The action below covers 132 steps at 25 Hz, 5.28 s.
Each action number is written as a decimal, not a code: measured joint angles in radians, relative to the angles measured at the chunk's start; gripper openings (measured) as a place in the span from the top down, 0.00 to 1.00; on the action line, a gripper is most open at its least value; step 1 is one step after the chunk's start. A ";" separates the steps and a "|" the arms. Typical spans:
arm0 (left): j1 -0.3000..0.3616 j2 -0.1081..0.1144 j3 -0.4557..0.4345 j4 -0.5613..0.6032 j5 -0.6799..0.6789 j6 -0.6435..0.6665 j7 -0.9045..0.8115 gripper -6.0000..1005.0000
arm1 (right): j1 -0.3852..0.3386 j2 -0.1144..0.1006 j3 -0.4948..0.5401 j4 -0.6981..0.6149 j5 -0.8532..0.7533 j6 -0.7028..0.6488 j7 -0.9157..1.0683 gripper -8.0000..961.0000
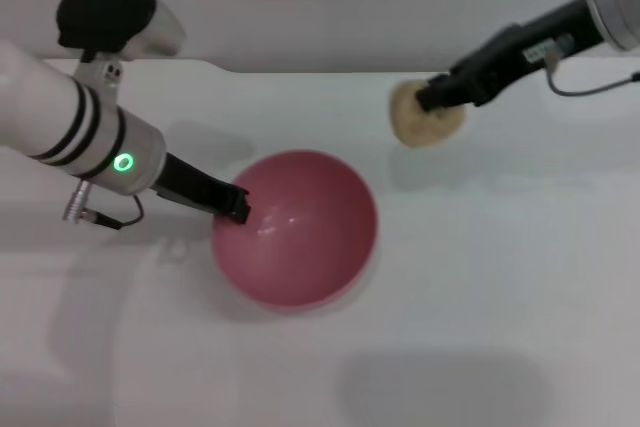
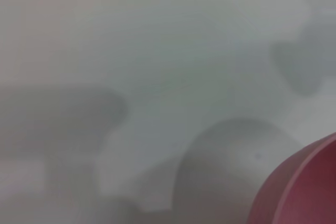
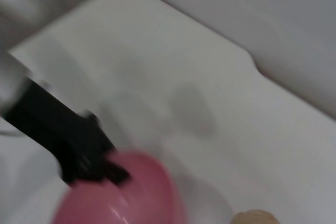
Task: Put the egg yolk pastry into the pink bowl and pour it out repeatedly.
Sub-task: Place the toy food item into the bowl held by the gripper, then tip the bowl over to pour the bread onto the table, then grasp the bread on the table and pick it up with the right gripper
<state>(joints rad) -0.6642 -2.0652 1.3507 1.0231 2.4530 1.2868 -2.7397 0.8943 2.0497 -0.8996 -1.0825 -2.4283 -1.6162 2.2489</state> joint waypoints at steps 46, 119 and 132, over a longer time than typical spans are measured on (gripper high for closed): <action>0.333 -0.007 0.951 -0.083 0.023 -2.019 0.518 1.00 | -0.363 0.027 0.583 -0.048 0.171 -0.021 -0.147 0.41; 0.112 0.010 -0.233 0.280 0.153 0.254 0.160 1.00 | -0.080 0.032 -0.637 0.306 0.297 0.140 -0.088 0.44; 0.101 0.008 -0.182 0.281 0.148 0.252 0.160 1.00 | -0.075 0.038 -0.904 0.304 0.366 0.312 0.002 0.47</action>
<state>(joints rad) -0.5637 -2.0570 1.1690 1.3039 2.6013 1.5388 -2.5802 0.8189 2.0873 -1.8036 -0.7788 -2.0623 -1.3041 2.2509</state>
